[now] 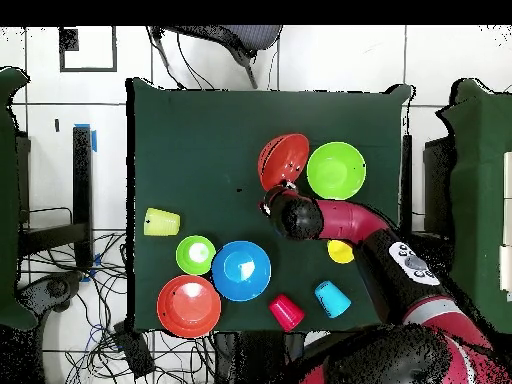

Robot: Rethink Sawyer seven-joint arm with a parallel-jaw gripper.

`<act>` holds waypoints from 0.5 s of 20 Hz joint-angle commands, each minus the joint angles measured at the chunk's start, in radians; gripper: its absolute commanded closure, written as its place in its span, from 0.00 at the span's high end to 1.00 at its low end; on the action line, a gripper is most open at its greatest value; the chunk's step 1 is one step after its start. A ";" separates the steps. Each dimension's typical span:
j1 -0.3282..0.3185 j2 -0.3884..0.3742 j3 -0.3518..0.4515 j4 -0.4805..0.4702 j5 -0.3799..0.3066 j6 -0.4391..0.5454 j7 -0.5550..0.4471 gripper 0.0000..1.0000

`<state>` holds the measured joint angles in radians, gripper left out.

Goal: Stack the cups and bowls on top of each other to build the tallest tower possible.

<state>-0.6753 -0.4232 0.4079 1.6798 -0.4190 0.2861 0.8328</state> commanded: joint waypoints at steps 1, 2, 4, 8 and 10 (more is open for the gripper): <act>0.002 0.088 0.056 -0.033 0.009 0.199 0.014 0.00; 0.004 0.088 0.055 -0.032 0.007 0.198 0.015 0.00; 0.008 0.087 0.055 -0.034 0.002 0.196 0.020 0.00; 0.003 0.073 0.076 -0.030 -0.025 0.137 0.019 0.00; 0.003 0.058 0.065 -0.027 -0.038 0.128 0.020 0.00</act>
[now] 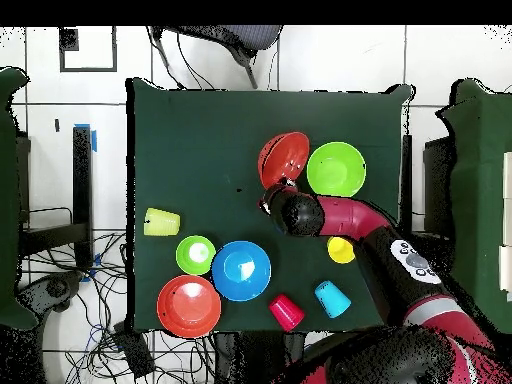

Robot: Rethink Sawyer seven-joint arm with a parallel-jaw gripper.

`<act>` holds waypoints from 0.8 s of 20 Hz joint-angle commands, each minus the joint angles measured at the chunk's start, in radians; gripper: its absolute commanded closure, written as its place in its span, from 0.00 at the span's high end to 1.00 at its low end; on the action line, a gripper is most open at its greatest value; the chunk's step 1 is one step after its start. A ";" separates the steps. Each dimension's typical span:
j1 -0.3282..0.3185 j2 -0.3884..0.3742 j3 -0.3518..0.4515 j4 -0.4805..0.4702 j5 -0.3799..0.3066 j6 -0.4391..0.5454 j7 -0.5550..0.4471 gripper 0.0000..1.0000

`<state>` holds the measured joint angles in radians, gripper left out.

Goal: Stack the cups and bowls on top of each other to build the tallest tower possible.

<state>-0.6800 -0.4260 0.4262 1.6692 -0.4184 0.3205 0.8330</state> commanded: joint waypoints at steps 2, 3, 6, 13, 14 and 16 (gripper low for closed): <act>0.004 0.031 0.035 -0.004 -0.056 0.088 0.013 0.00; -0.007 0.003 0.041 0.012 -0.062 0.091 0.002 0.00; -0.038 -0.084 0.062 0.075 -0.070 0.092 -0.018 0.00; -0.184 -0.268 0.219 0.272 -0.029 0.150 -0.077 0.00; -0.196 -0.282 0.233 0.285 -0.027 0.163 -0.081 0.00; -0.222 -0.318 0.269 0.313 -0.014 0.189 -0.087 0.00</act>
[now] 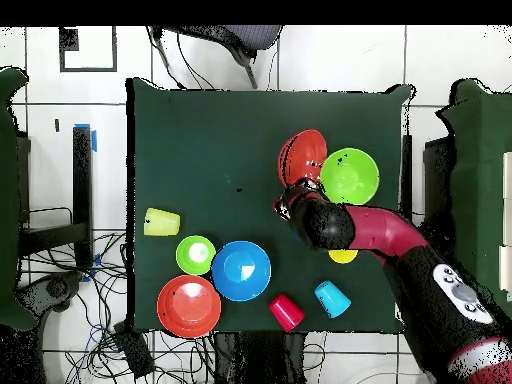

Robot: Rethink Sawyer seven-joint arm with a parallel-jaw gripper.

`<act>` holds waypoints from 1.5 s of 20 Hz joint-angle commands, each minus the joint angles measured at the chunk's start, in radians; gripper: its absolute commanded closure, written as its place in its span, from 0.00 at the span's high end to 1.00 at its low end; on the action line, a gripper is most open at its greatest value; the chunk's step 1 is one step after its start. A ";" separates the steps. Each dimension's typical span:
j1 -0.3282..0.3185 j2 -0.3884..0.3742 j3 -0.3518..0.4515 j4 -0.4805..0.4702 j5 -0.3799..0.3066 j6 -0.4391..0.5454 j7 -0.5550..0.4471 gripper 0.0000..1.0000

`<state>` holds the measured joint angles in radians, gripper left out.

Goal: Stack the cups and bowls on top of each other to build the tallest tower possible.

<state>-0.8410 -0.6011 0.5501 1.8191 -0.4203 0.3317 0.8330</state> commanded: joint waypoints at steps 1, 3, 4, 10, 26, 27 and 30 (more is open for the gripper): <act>-0.076 -0.165 0.168 0.182 -0.002 0.193 -0.089 0.00; -0.095 -0.185 0.198 0.201 0.006 0.211 -0.086 0.00; -0.102 -0.194 0.212 0.208 0.010 0.222 -0.084 0.00; -0.128 -0.214 0.285 0.237 -0.001 0.253 -0.084 0.00; -0.231 -0.244 0.555 0.339 0.084 0.275 -0.015 0.00; -0.223 -0.256 0.556 0.346 0.081 0.271 -0.003 0.00; -0.206 -0.285 0.555 0.365 0.071 0.265 0.024 0.00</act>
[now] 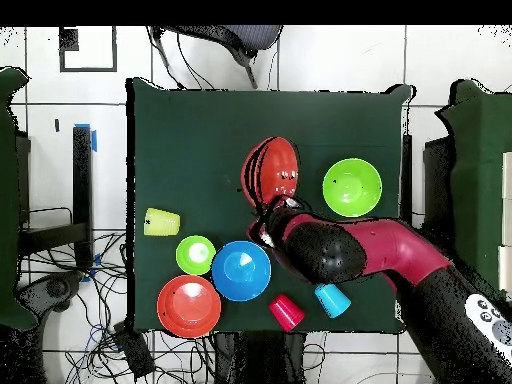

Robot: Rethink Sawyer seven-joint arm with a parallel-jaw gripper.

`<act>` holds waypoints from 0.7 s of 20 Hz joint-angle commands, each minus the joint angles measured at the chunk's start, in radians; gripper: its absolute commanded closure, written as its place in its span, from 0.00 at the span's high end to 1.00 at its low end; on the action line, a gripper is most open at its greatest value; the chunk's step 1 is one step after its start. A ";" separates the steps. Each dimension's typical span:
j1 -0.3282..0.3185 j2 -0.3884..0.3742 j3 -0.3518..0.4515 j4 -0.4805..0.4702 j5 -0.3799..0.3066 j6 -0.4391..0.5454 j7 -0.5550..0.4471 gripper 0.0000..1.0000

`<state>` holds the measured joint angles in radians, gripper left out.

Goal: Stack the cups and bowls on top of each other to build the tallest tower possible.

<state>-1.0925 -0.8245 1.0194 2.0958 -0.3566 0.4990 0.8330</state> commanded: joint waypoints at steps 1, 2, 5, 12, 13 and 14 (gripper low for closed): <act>0.047 -0.072 0.085 0.097 0.004 0.101 0.028 0.00; 0.044 -0.071 0.087 0.099 0.003 0.096 0.031 0.00; -0.001 -0.055 0.111 0.109 0.006 0.077 0.022 0.00; -0.065 -0.039 0.158 0.133 0.000 0.065 0.005 0.00; -0.072 -0.032 0.159 0.136 -0.007 0.062 0.003 0.00; -0.074 -0.028 0.161 0.137 -0.011 0.057 0.006 0.00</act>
<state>-1.1527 -0.8844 1.1335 2.1699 -0.3568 0.4992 0.8330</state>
